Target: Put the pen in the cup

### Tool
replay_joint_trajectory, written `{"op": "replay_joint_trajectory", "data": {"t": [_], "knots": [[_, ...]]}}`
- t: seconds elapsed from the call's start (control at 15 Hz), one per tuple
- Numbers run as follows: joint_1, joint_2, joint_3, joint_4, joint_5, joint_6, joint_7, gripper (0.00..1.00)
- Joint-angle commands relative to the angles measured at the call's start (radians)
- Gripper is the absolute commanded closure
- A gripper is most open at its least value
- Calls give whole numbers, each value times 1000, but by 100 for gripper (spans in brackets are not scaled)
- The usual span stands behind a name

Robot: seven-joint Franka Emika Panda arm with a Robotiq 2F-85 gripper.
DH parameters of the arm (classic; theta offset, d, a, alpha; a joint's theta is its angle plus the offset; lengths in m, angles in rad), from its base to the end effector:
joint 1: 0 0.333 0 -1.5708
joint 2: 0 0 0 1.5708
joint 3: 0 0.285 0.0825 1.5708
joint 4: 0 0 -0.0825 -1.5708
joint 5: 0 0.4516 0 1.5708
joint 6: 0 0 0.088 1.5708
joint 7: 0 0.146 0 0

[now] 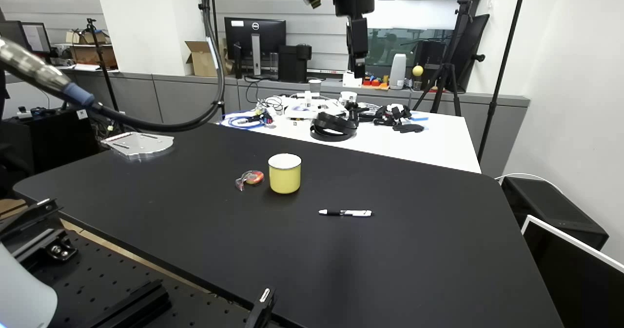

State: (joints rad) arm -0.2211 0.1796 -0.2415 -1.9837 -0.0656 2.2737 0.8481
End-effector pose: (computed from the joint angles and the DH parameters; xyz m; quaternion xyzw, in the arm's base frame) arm 0.5862 -0.2960 0.2832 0.8043 -0.5895 0.0654 0.0355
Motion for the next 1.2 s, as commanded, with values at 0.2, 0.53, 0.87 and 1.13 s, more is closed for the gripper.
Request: {"op": "replay_joint_trajectory", "data": {"t": [0.2, 0.53, 0.87, 1.13], "knots": [[6, 153, -77, -84, 25, 141, 215, 0], [-16, 260, -56, -138, 124, 245, 95, 0], [-6, 352, -49, -151, 164, 357, -41, 0], [8, 429, -51, -135, 150, 425, -167, 0]]}}
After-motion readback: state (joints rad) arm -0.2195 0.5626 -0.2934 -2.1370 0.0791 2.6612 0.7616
